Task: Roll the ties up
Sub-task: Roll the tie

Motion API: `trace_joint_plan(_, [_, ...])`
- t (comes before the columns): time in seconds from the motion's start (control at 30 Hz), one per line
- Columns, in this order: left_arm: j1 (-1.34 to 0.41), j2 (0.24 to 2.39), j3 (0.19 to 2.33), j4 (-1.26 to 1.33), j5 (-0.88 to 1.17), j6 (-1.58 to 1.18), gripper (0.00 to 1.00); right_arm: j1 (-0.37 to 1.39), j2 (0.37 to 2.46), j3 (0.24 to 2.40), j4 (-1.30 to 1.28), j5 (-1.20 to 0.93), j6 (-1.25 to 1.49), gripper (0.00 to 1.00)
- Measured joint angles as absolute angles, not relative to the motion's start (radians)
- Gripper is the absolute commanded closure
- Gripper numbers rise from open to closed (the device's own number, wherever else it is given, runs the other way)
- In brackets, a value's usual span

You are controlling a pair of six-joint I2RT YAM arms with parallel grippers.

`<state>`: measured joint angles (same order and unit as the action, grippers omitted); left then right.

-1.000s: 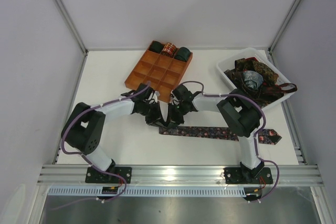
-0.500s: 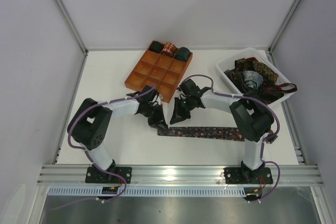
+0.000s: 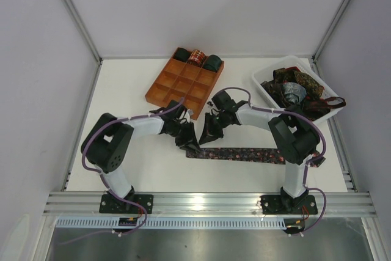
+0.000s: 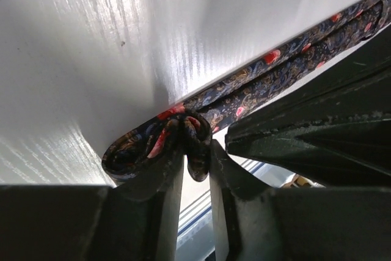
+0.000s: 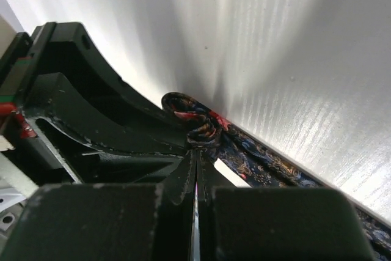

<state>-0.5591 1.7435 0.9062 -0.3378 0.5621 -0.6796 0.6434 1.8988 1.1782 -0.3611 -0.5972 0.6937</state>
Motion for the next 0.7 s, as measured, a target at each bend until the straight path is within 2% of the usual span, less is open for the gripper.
trace_joint_plan(0.2, [-0.558,1.723,0.859,-0.262,0.604,-0.68,0.57,0.628,1.914,1.195,-0.361,-0.641,0.683,1.0])
trace_joint_plan(0.7, [-0.559,1.681,0.798,-0.198,0.623,-0.673,0.54,0.631,1.962,1.213,-0.363,-0.741,0.668,1.0])
